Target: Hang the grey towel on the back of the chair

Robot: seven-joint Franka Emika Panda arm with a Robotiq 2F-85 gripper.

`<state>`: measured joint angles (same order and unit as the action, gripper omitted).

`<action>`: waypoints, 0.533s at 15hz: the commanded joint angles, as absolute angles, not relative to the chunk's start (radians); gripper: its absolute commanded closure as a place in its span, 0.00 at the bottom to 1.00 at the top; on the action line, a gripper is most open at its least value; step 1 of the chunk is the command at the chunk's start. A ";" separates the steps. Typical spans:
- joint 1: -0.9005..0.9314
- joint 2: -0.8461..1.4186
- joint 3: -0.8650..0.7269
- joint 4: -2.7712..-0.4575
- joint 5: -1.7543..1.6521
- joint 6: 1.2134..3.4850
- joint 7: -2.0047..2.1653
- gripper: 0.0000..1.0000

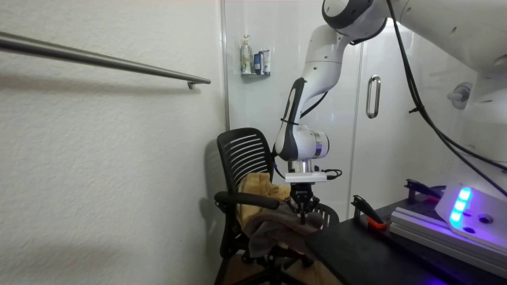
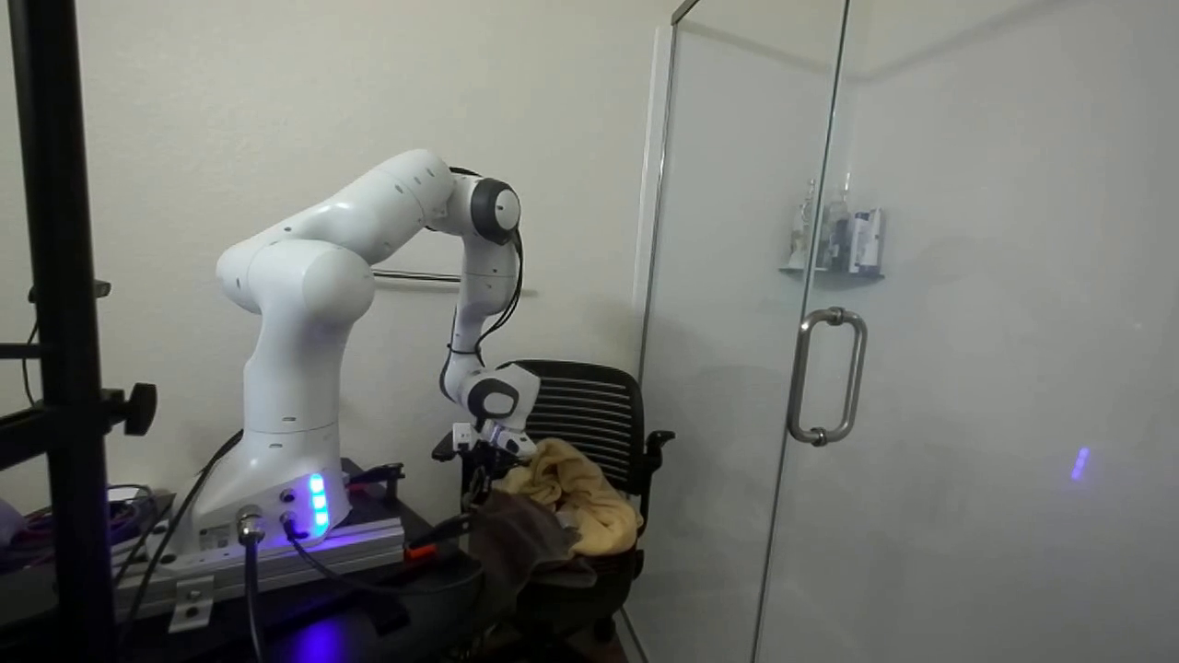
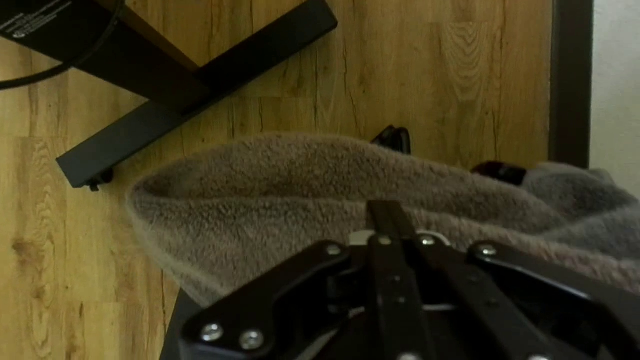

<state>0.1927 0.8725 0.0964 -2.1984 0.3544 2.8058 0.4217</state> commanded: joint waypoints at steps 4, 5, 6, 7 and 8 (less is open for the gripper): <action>0.123 0.587 0.044 -2.283 0.334 2.678 0.404 1.00; 0.127 0.561 0.034 -2.283 0.324 2.649 0.408 1.00; 0.143 0.545 0.015 -2.270 0.307 2.594 0.436 0.74; 0.122 0.607 0.040 -2.235 0.331 2.654 0.410 0.98; 0.126 0.580 0.032 -2.239 0.321 2.621 0.420 0.68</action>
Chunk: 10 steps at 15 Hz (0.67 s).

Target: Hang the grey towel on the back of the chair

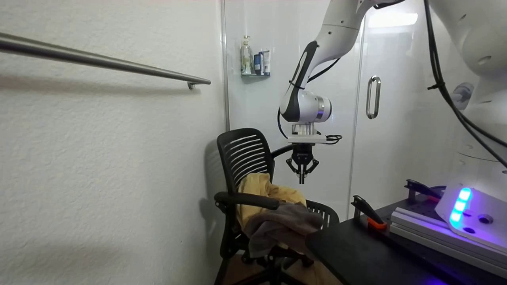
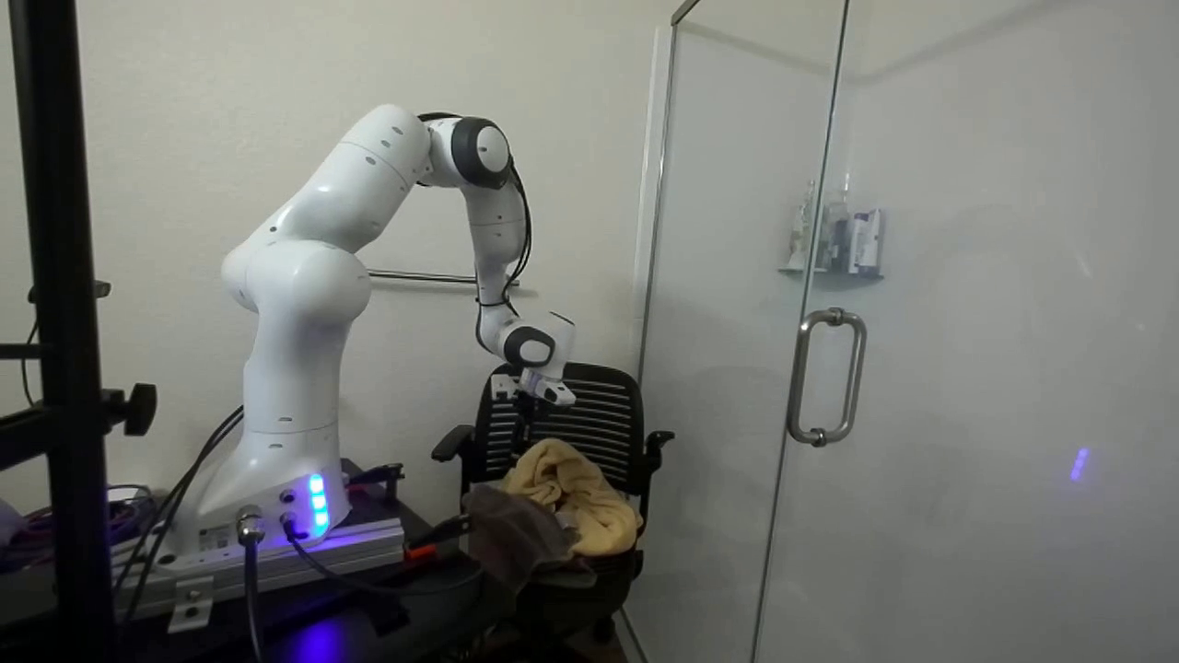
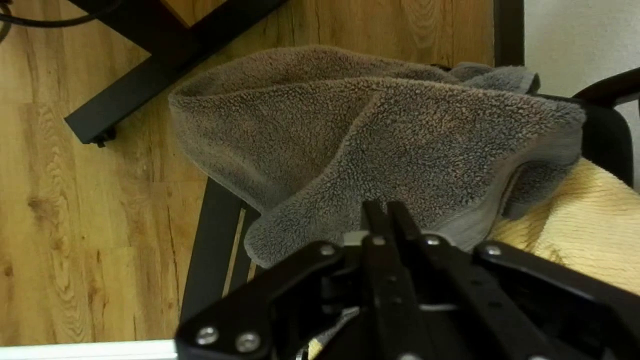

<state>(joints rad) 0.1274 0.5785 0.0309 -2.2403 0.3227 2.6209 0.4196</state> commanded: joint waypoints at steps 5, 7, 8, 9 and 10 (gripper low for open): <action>0.094 0.790 0.062 -2.126 0.354 2.654 0.386 0.31; 0.080 0.854 0.069 -2.096 0.356 2.716 0.359 0.17; 0.058 0.883 0.082 -2.086 0.364 2.754 0.335 0.11; 0.029 0.907 0.095 -2.070 0.374 2.796 0.308 0.04; -0.004 0.926 0.118 -2.064 0.386 2.841 0.281 0.01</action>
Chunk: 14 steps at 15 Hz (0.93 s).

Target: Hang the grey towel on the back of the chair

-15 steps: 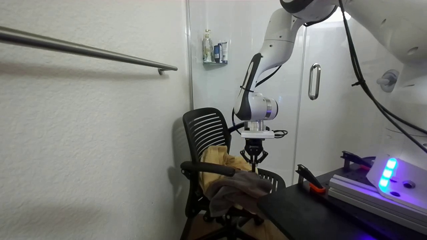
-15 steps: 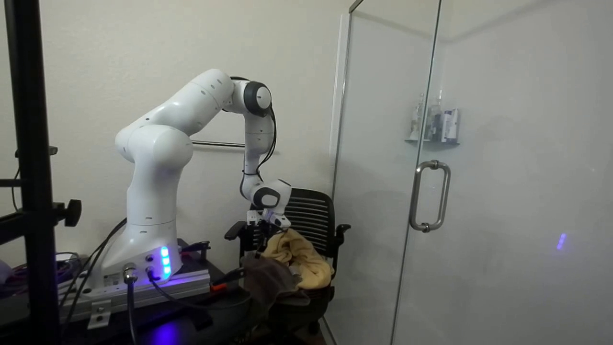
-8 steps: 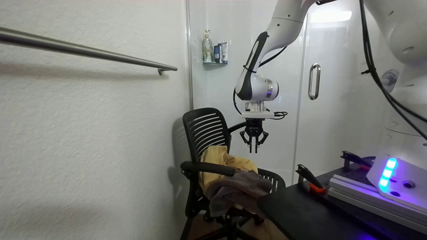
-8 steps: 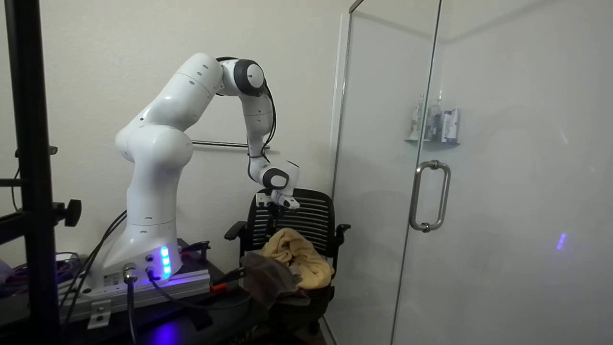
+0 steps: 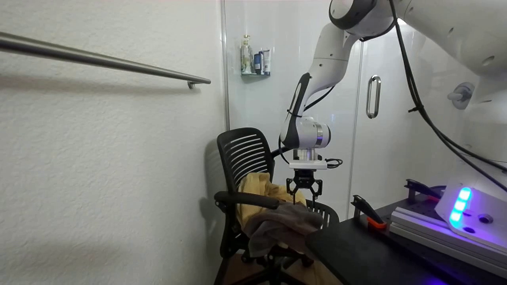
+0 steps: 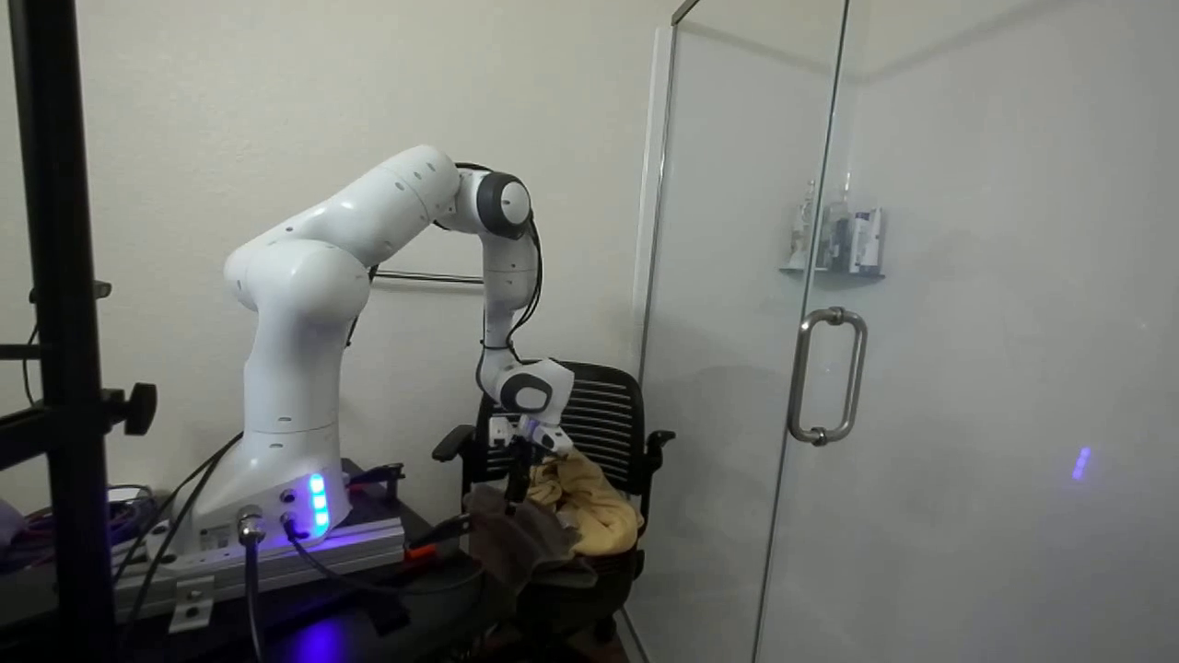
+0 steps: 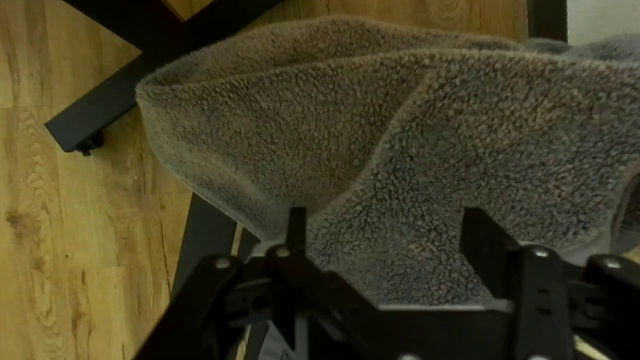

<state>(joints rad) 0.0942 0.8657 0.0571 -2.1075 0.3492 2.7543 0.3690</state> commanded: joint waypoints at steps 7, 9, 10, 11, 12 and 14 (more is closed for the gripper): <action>-0.120 0.990 0.167 -1.973 0.429 2.630 0.307 0.00; -0.122 0.993 0.181 -1.950 0.480 2.551 0.342 0.00; -0.096 0.998 0.176 -1.936 0.513 2.541 0.386 0.00; -0.097 0.997 0.191 -1.931 0.540 2.539 0.382 0.00; -0.079 0.974 0.189 -1.943 0.550 2.528 0.397 0.00; -0.068 0.980 0.174 -1.944 0.544 2.545 0.374 0.00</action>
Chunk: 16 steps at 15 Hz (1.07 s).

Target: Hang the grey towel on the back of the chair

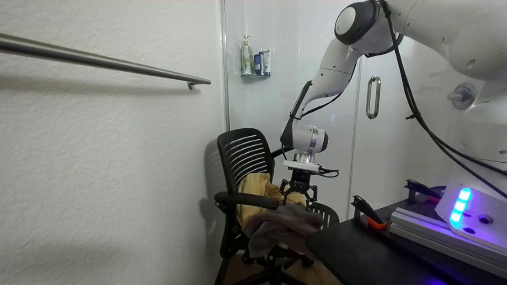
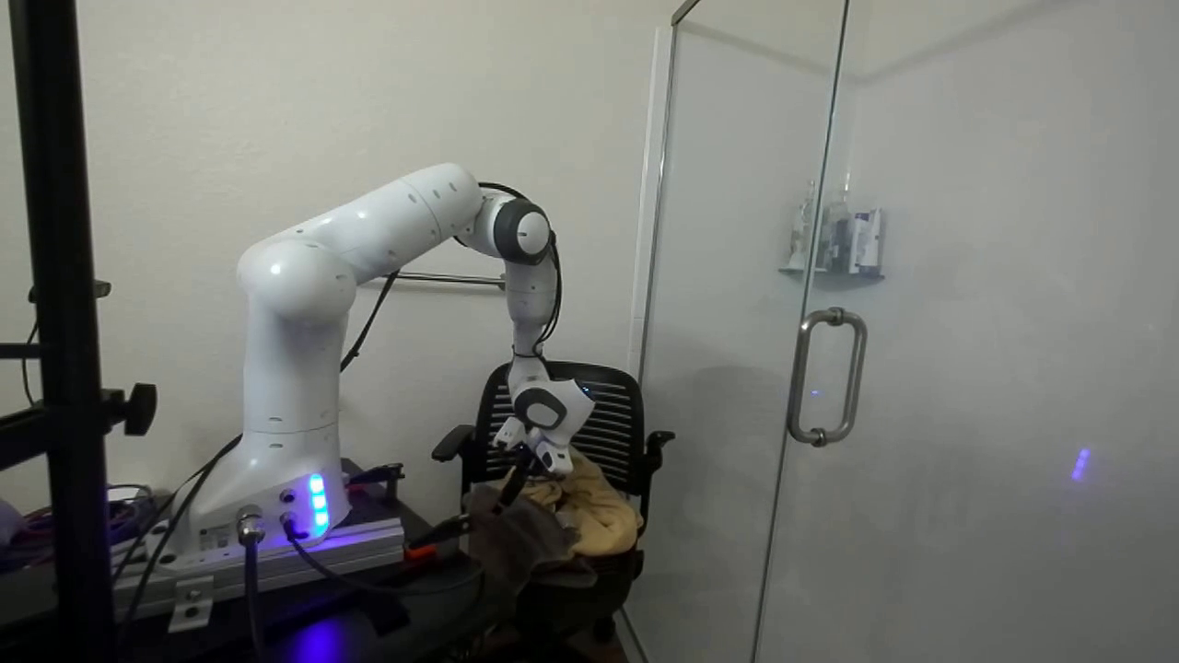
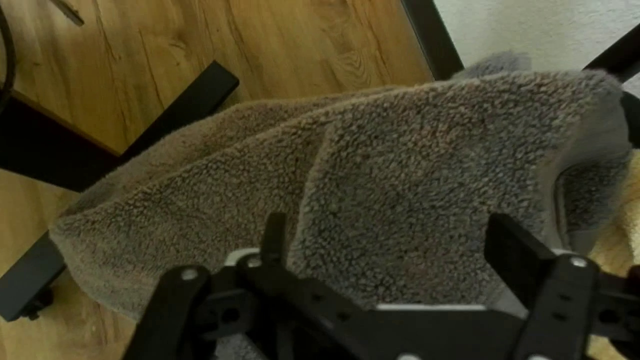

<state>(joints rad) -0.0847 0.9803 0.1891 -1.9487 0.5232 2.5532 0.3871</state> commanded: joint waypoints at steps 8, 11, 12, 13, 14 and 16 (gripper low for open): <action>-0.015 0.999 0.108 -1.926 0.528 2.661 0.429 0.00; 0.011 1.049 0.066 -1.892 0.513 2.663 0.454 0.00; 0.014 1.057 0.065 -1.884 0.512 2.664 0.456 0.00; 0.043 1.094 0.042 -1.837 0.506 2.648 0.506 0.00; 0.063 1.144 0.025 -1.784 0.500 2.631 0.546 0.00; 0.093 1.203 0.013 -1.722 0.494 2.607 0.609 0.00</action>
